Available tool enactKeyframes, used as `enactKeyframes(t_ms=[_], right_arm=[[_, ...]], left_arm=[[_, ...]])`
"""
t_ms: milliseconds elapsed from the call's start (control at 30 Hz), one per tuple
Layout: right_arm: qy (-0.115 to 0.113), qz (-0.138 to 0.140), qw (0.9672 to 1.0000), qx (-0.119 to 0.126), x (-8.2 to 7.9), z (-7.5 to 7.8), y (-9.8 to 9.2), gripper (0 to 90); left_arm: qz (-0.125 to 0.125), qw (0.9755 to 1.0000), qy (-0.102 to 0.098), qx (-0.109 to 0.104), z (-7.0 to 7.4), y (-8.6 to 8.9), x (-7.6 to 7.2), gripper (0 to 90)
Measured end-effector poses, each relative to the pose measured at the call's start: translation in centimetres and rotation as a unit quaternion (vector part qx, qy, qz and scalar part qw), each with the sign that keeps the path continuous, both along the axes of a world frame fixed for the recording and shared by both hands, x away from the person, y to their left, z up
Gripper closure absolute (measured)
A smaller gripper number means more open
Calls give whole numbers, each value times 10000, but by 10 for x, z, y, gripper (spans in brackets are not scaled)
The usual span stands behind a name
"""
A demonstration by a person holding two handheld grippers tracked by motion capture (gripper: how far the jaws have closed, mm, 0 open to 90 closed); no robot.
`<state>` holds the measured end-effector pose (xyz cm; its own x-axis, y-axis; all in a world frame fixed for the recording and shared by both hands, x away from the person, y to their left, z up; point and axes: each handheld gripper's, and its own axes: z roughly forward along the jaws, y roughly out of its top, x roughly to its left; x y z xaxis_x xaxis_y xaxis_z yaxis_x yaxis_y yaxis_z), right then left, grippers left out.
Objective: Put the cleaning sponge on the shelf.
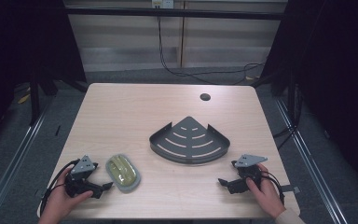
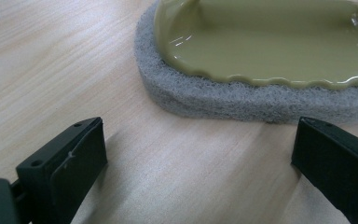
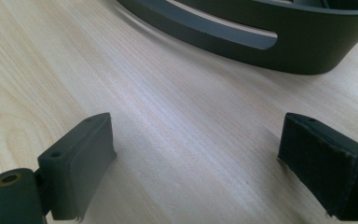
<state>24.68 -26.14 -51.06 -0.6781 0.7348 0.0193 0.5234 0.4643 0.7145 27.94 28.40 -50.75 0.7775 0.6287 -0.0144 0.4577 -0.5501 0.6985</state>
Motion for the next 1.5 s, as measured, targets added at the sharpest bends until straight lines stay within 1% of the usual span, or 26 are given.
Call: enactKeyframes(t_ms=[133,167,200,233,267,333,433,500,600,633,700,733,767,933,967,1067,1100,1133,1167,1200,1233,1267,1333,1367,1433,1500], right_arm=[[3,-2,10000,0,0,0,0,95],[3,-2,10000,0,0,0,0,95],[3,-2,10000,1,0,0,0,95],[3,-2,10000,1,0,0,0,95],[-4,2,10000,1,0,0,0,95],[-6,2,10000,0,0,0,0,95],[-9,-2,10000,-2,0,0,0,96],[-5,-8,10000,1,0,0,0,96],[-7,-6,10000,-1,0,0,0,96],[-9,-4,10000,-2,0,0,0,96],[-6,-7,10000,0,0,0,0,96],[-6,-8,10000,0,0,0,0,96],[-10,-4,10000,-2,0,0,0,96],[7,-33,10000,5,-1,0,0,96],[7,-39,10000,6,-1,0,0,96],[20,-53,10000,3,-2,0,0,96],[20,-54,10000,2,-2,0,0,96],[20,-54,10000,3,-2,0,0,96],[19,-53,10000,1,-2,0,0,96],[21,-54,10000,3,-2,0,0,96],[18,-53,10000,2,-2,0,0,96],[20,-54,10000,2,-2,0,0,96],[21,-53,10000,3,-2,0,0,96],[21,-54,10000,2,-2,0,0,96],[17,-53,10000,2,-2,0,0,96],[20,-54,10000,4,-2,0,0,96]], left_arm=[[65,9998,154,88,3,-2,0,59],[61,9996,191,195,6,-2,1,59],[29,9989,317,342,11,-3,2,121],[29,9989,317,342,11,-3,2,168],[-30,9974,496,528,18,-7,3,174],[-108,9969,477,609,21,-8,4,172],[-254,9953,568,738,34,-15,9,181],[-433,9928,580,950,44,-22,16,187],[-703,9880,679,1196,58,-35,25,202],[-887,9843,697,1357,63,-39,30,205],[-1015,9801,735,1539,69,-49,36,219],[-1134,9768,751,1656,72,-54,39,219],[-1203,9746,774,1724,74,-59,41,219],[-1500,9593,972,2185,80,-76,52,223],[-1520,9578,1001,2226,80,-77,53,224],[-1699,9511,1023,2369,83,-82,57,224],[-1695,9518,1007,2350,82,-84,57,224],[-1767,9498,968,2395,82,-86,58,224],[-1758,9501,994,2377,82,-87,58,223],[-1857,9465,1002,2442,83,-89,59,223],[-1897,9465,984,2418,82,-91,59,223],[-1987,9443,995,2426,82,-94,59,223],[-2071,9435,950,2408,80,-98,58,220],[-2138,9414,970,2422,80,-102,57,221],[-2248,9391,954,2419,78,-107,55,232],[-2380,9368,956,2379,76,-112,54,287]])
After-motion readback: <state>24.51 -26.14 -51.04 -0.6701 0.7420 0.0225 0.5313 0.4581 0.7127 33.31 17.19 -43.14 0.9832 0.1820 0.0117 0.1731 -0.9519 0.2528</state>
